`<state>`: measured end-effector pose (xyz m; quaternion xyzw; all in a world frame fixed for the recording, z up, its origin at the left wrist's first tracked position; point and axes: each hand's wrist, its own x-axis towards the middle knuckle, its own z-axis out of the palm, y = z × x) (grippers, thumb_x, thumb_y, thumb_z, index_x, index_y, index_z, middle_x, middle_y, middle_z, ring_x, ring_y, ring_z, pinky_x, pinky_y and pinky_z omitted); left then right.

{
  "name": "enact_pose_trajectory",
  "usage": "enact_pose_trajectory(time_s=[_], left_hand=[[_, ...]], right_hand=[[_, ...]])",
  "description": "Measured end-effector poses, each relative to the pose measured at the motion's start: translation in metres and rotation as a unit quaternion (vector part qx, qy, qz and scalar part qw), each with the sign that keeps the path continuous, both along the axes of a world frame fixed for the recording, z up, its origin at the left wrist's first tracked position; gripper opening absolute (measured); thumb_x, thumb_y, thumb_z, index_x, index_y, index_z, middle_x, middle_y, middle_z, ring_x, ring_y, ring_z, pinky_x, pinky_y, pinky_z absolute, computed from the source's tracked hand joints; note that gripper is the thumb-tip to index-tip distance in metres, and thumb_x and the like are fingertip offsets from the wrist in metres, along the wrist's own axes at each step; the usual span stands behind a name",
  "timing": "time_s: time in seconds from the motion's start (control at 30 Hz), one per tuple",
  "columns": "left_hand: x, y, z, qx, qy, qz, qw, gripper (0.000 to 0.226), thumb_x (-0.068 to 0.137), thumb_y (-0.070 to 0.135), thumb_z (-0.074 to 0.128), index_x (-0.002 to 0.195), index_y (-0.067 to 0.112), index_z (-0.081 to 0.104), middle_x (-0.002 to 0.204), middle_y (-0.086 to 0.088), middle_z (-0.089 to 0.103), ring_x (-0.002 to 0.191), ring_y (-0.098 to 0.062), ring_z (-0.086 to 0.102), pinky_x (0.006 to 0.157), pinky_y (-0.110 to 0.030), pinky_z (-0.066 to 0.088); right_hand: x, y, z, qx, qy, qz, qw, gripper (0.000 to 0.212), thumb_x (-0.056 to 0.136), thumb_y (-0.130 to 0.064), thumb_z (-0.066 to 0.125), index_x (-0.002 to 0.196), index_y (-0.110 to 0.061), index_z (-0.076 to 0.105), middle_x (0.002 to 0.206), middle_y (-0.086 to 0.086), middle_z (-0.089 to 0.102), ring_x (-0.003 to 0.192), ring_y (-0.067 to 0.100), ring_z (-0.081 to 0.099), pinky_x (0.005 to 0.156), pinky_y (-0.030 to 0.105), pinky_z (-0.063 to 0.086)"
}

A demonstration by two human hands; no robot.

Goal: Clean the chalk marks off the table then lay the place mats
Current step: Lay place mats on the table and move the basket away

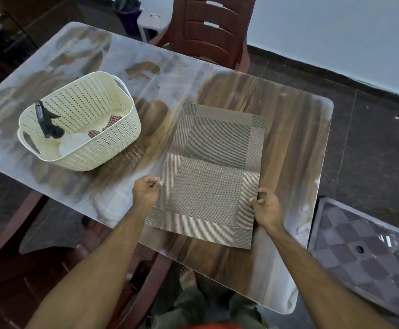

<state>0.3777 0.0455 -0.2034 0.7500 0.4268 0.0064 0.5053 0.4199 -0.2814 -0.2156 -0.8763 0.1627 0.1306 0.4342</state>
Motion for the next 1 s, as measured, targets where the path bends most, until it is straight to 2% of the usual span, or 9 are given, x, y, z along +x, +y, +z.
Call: enact_pose_trajectory(time_s=[0.13,0.23,0.33,0.4,0.47,0.63,0.7,0.83,1.0], left_hand=[[-0.006,0.008,-0.007,-0.016,0.018,-0.018,1.000,0.012,0.083,0.012,0.076,0.092,0.007,0.071,0.093,-0.008,0.072,0.097,-0.029,0.069,0.096,-0.042,0.053],[-0.008,0.010,-0.006,0.002,0.035,-0.051,0.998,0.023,0.083,0.015,0.076,0.101,0.001,0.072,0.098,-0.013,0.073,0.096,-0.028,0.069,0.095,-0.042,0.053],[-0.011,0.009,-0.001,0.007,0.040,-0.054,0.998,0.023,0.083,0.015,0.077,0.100,0.001,0.071,0.096,-0.013,0.072,0.092,-0.026,0.067,0.090,-0.035,0.053],[-0.015,0.009,-0.001,0.012,0.045,-0.057,0.997,0.021,0.083,0.015,0.077,0.098,0.002,0.072,0.093,-0.012,0.072,0.088,-0.024,0.066,0.086,-0.035,0.052],[-0.020,0.008,0.002,0.020,0.050,-0.057,0.997,0.018,0.083,0.014,0.076,0.097,0.003,0.072,0.086,-0.007,0.069,0.082,-0.021,0.063,0.081,-0.033,0.051],[-0.024,0.006,0.006,0.036,0.023,-0.039,0.998,0.010,0.084,0.010,0.075,0.092,0.006,0.072,0.083,-0.003,0.066,0.083,-0.019,0.063,0.081,-0.028,0.050],[-0.024,0.006,0.006,0.033,0.017,-0.033,0.999,0.011,0.084,0.009,0.074,0.094,0.006,0.072,0.084,-0.003,0.067,0.084,-0.019,0.064,0.082,-0.026,0.050],[-0.025,0.002,0.005,0.050,0.016,-0.048,0.997,0.010,0.084,0.009,0.073,0.093,0.004,0.073,0.084,-0.004,0.068,0.084,-0.020,0.064,0.082,-0.026,0.050],[-0.022,0.001,0.004,0.047,0.006,-0.056,0.997,0.015,0.084,0.008,0.074,0.096,0.001,0.073,0.089,-0.010,0.071,0.088,-0.023,0.067,0.086,-0.028,0.051]], right_hand=[[0.000,0.000,-0.003,0.004,-0.003,0.003,1.000,0.035,0.088,-0.017,0.070,0.120,-0.011,0.058,0.069,-0.003,0.056,0.069,0.015,0.058,0.057,0.020,0.039],[-0.002,0.000,0.000,-0.003,-0.006,0.012,1.000,0.033,0.090,-0.019,0.069,0.120,-0.013,0.057,0.080,0.004,0.061,0.074,0.016,0.059,0.056,0.016,0.037],[-0.006,-0.001,-0.001,0.000,-0.007,0.022,1.000,0.027,0.092,-0.020,0.066,0.116,-0.014,0.056,0.078,-0.001,0.061,0.075,0.017,0.061,0.064,0.023,0.041],[-0.011,-0.004,-0.006,-0.001,-0.004,0.037,0.999,0.017,0.092,-0.018,0.065,0.106,-0.018,0.056,0.073,-0.006,0.059,0.070,0.016,0.061,0.070,0.026,0.042],[-0.017,-0.008,-0.013,-0.009,-0.007,0.057,0.998,0.012,0.091,-0.012,0.063,0.094,-0.020,0.054,0.068,-0.011,0.054,0.061,0.009,0.055,0.067,0.025,0.040],[-0.025,-0.003,-0.016,0.005,-0.005,0.066,0.998,0.023,0.093,-0.007,0.061,0.112,-0.013,0.052,0.071,-0.012,0.055,0.059,0.005,0.053,0.058,0.021,0.041],[-0.024,-0.002,-0.013,0.012,0.001,0.058,0.998,0.026,0.092,-0.007,0.063,0.113,-0.014,0.051,0.078,-0.008,0.060,0.065,0.009,0.058,0.062,0.025,0.047],[-0.025,-0.009,-0.019,0.009,-0.005,0.054,0.998,0.030,0.089,-0.013,0.066,0.106,-0.030,0.048,0.091,0.002,0.069,0.079,0.025,0.067,0.077,0.047,0.056],[-0.028,-0.010,-0.018,0.002,-0.010,0.053,0.999,0.026,0.089,-0.012,0.064,0.106,-0.025,0.050,0.079,-0.005,0.061,0.073,0.022,0.063,0.076,0.047,0.055]])
